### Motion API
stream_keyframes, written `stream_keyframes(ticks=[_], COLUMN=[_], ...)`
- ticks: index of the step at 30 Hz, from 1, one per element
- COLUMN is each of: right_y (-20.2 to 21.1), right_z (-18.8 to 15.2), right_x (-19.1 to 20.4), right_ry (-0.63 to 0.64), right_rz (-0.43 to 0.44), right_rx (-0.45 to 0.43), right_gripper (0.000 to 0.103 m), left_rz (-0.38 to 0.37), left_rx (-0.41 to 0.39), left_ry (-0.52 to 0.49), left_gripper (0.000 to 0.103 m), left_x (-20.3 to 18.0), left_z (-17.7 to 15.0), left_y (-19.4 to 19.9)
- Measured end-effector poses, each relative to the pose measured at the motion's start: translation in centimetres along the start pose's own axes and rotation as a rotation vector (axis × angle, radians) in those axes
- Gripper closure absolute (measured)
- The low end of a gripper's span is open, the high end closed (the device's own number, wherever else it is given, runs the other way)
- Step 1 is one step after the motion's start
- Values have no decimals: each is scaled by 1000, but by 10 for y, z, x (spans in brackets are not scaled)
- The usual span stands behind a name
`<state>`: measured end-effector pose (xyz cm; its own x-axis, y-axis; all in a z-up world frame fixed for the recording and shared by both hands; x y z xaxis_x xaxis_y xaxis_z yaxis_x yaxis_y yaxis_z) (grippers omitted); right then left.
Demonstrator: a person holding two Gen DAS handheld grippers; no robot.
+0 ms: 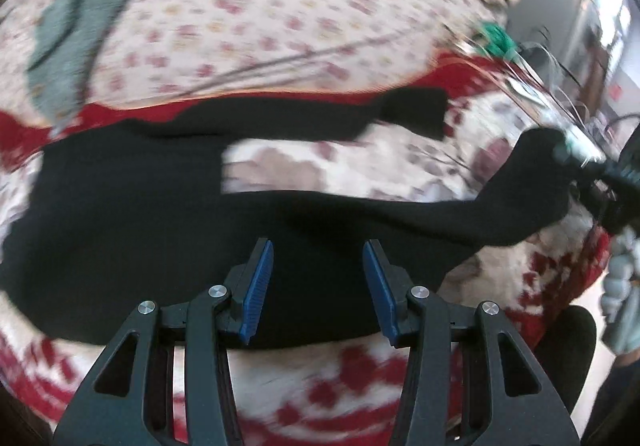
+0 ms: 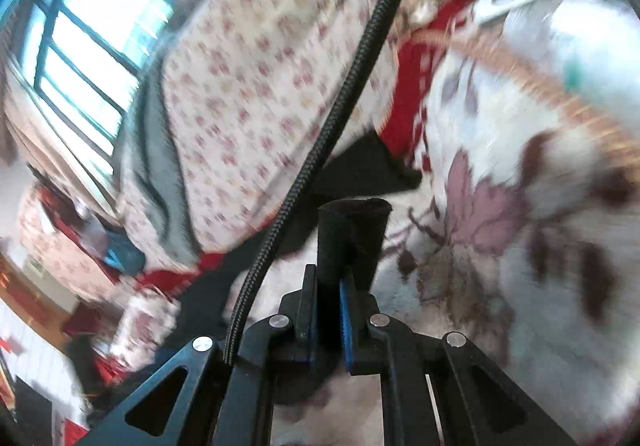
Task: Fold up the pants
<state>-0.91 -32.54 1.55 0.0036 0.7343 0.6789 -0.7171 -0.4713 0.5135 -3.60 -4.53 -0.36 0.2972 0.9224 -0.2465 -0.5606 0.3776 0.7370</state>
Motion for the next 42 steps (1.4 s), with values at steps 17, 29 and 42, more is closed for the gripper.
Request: stream_keyframes(ticks=[17, 29, 42], right_y=[-100, -85, -116], right_z=[45, -27, -8], right_x=[5, -36, -54], right_ry=[77, 54, -126], right_rz=[-155, -251, -91], right_rx=[107, 239, 142], right_gripper=[91, 64, 98], left_rz=[128, 101, 8], left_rx=[46, 39, 27], left_ry=[103, 146, 315], left_gripper=[56, 56, 57], left_x=[14, 25, 59], left_z=[48, 33, -10], left_y=[-93, -64, -8])
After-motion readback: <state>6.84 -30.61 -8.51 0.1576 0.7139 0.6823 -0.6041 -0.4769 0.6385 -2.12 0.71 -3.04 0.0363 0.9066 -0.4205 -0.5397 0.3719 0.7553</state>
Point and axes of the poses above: each gripper's, at about its wrist camera, not at the fingertips, and y roughly against the way its jaws point, x to its left, z to its top, the point moved 7 cm from there along -y, roughly the way its jaws point, and after that the axes turned 8 degrees about -z, right-handed, at the moved point
